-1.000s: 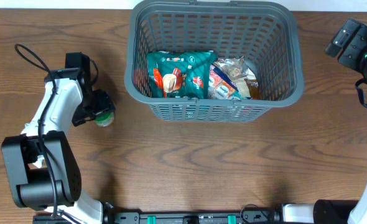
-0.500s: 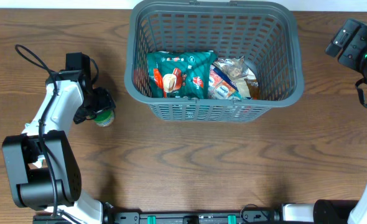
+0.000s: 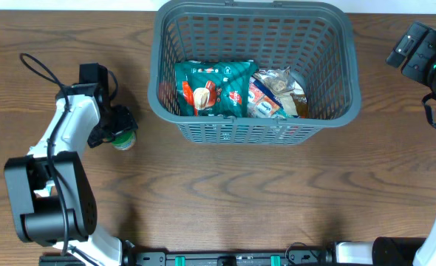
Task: Pack container
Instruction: 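Move the left gripper to the green-lidded Knorr jar and grasp it, then lift the Knorr jar with the left gripper and place it in the basket, then move the left gripper to the pale blue wipes packet and grasp it, then carry the wipes packet over the basket and drop it inside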
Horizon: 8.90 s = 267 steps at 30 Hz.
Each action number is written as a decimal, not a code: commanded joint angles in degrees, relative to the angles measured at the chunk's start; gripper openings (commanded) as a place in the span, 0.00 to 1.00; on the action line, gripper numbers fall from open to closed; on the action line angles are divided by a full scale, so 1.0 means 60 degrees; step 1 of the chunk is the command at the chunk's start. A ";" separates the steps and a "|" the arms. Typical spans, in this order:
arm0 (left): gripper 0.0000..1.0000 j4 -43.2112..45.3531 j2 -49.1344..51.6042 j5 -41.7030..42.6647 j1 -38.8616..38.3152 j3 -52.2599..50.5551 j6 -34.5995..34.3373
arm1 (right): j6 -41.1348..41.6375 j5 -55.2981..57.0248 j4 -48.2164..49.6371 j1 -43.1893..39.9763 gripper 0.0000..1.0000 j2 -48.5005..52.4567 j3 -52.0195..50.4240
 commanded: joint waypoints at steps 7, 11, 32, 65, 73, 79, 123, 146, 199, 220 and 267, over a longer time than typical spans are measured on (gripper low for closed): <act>0.71 0.0080 0.0259 0.0062 -0.0036 -0.0051 0.0055 | 0.0124 0.0127 -0.0011 -0.0076 0.99 0.0011 0.0015; 0.06 0.0076 0.0364 0.0062 -0.0036 -0.0051 0.0051 | 0.0124 0.0127 -0.0011 -0.0076 0.99 0.0011 0.0015; 0.06 -0.1300 -0.2550 0.0295 -0.0102 0.4579 0.0051 | 0.0124 0.0127 -0.0011 -0.0076 0.99 0.0011 0.0015; 0.06 -0.0470 0.0922 0.3770 -0.6094 0.7107 0.2674 | 0.0124 0.0127 -0.0011 -0.0076 0.99 0.0011 0.0015; 0.06 -0.0087 0.2127 0.3585 -0.6116 0.7107 0.2670 | 0.0124 0.0127 -0.0011 -0.0076 0.99 0.0011 0.0015; 1.00 -0.0066 0.1767 0.3595 -0.6116 0.7111 0.2404 | 0.0124 0.0127 -0.0011 -0.0076 0.99 0.0011 0.0015; 0.98 -0.4736 -0.2892 -0.3650 0.2106 0.0998 -0.4408 | 0.0124 0.0127 -0.0011 -0.0076 0.99 0.0011 0.0015; 0.99 0.0408 -0.2433 -0.2044 0.5217 -0.1308 0.1075 | 0.0124 0.0127 -0.0011 -0.0076 0.99 0.0015 0.0015; 0.06 0.1938 -0.2976 -0.0845 0.1993 0.3093 0.3002 | 0.0124 0.0127 -0.0011 -0.0076 0.99 0.0015 0.0015; 0.06 0.3734 -0.3217 0.4368 -0.4186 0.4073 0.3158 | 0.0124 0.0127 -0.0011 -0.0076 0.99 0.0015 0.0015; 0.99 0.0372 -0.5716 -0.3071 -0.2495 0.4087 0.2579 | 0.0124 0.0127 -0.0011 -0.0076 0.99 0.0015 0.0015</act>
